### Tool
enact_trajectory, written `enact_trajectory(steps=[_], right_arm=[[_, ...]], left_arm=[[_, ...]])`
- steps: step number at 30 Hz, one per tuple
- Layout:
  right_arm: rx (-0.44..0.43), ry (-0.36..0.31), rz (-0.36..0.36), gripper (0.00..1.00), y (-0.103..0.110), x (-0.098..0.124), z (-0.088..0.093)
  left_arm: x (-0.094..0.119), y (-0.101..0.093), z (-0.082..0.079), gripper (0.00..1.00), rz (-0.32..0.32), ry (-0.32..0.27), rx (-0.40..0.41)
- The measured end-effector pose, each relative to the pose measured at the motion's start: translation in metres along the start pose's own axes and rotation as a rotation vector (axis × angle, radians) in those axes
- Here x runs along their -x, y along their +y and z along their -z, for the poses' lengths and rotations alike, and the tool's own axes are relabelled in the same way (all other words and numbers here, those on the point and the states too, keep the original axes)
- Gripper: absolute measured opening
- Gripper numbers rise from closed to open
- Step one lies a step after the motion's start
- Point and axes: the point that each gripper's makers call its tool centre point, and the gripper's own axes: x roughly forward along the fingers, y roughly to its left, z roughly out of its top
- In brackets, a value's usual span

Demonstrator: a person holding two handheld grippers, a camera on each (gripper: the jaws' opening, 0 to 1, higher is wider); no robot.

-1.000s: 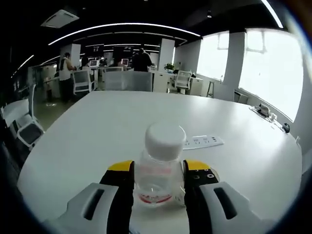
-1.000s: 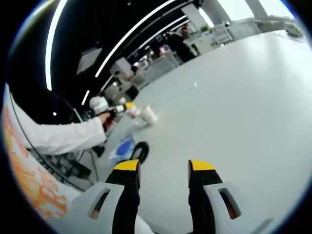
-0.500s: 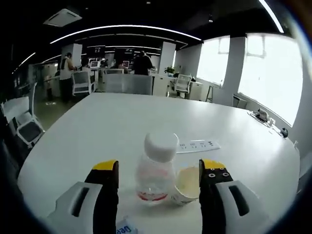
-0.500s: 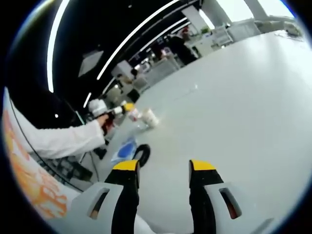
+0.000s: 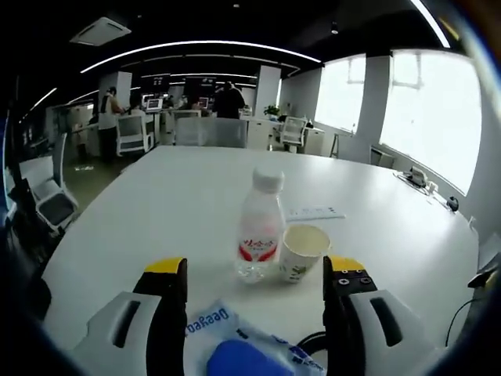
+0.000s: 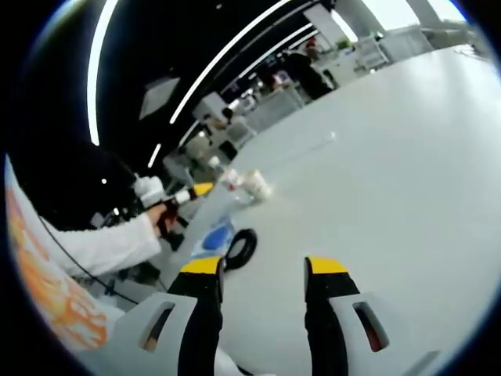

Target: Arrange the tabletop items into an orderly group along one side of the table until the central work area is clear of visible clutter.

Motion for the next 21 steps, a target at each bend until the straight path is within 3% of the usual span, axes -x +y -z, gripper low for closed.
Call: enact_trajectory(steps=[4, 9, 21], right_arm=[[0.005, 0.011, -0.015, 0.4, 0.001, -0.001, 0.002], [0.009, 0.019, -0.031, 0.4, -0.002, -0.001, 0.004], [-0.015, 0.053, -0.06, 0.4, -0.01, 0.001, 0.019]], left_arm=[[0.02, 0.0, -0.003, 0.72, -0.007, -0.052, 0.055], [0.042, 0.0, 0.01, 0.71, -0.022, -0.036, 0.038], [0.089, 0.004, 0.042, 0.69, -0.082, -0.007, 0.1]])
